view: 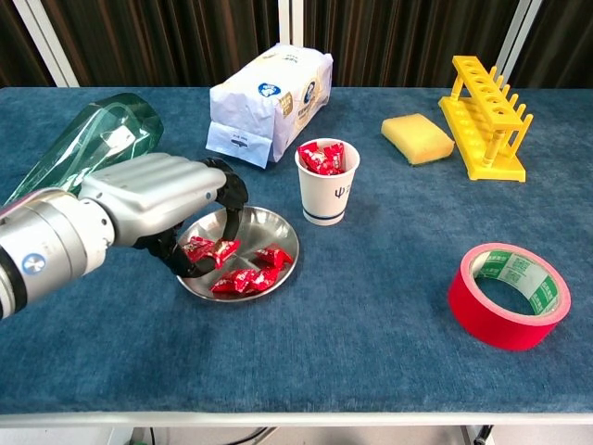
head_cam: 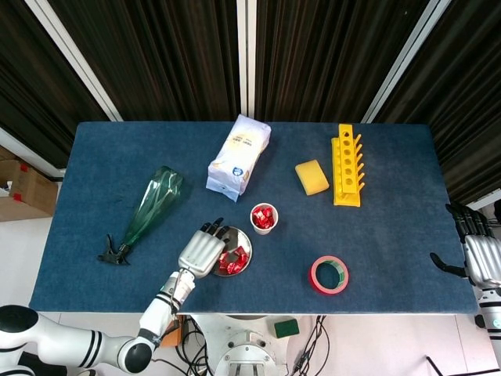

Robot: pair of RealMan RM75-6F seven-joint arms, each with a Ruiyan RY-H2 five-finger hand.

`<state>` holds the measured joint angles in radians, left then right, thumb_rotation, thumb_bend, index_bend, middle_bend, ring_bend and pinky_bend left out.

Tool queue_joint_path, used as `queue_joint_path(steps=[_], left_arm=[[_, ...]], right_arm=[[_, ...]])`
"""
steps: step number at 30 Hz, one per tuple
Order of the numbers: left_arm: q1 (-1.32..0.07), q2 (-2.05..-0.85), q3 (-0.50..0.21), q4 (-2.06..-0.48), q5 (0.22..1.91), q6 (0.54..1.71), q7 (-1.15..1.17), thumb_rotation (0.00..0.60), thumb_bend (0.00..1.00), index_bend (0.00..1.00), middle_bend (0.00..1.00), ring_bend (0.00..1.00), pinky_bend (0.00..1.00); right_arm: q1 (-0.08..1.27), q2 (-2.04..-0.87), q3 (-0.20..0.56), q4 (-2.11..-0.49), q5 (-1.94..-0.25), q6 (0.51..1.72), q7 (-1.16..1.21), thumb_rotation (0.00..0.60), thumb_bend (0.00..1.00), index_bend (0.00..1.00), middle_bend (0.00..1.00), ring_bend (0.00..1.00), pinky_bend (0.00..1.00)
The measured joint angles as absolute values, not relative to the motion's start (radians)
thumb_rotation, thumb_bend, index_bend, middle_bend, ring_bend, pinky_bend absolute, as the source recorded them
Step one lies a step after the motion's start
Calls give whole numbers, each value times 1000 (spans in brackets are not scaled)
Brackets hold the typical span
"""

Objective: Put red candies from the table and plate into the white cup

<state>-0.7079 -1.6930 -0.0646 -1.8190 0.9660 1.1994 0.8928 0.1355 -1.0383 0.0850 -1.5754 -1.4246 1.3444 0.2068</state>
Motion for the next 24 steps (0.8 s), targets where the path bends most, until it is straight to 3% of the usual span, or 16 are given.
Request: queue_joint_path(steps=[5, 11, 18, 24], left_arm=[[-720, -1666, -105, -1873, 987, 1212, 883, 600, 313, 565, 188, 25, 208], [-797, -1681, -217, -1881, 960, 1205, 920, 600, 314, 564, 187, 25, 205], [-919, -1796, -319, -1734, 889, 1175, 943, 600, 313, 568, 187, 25, 204], [-973, -1861, -338, -1624, 857, 1157, 929, 600, 314, 534, 187, 25, 203]], right_arm=[[135, -1039, 83, -1579, -1429, 1346, 203, 600, 221, 0, 0, 0, 0], [131, -1036, 86, -1577, -1427, 1354, 214, 600, 221, 0, 0, 0, 0], [130, -1028, 88, -1571, -1428, 1355, 239, 600, 221, 0, 0, 0, 0], [131, -1022, 82, -1569, -1441, 1349, 257, 600, 221, 0, 0, 0, 0]])
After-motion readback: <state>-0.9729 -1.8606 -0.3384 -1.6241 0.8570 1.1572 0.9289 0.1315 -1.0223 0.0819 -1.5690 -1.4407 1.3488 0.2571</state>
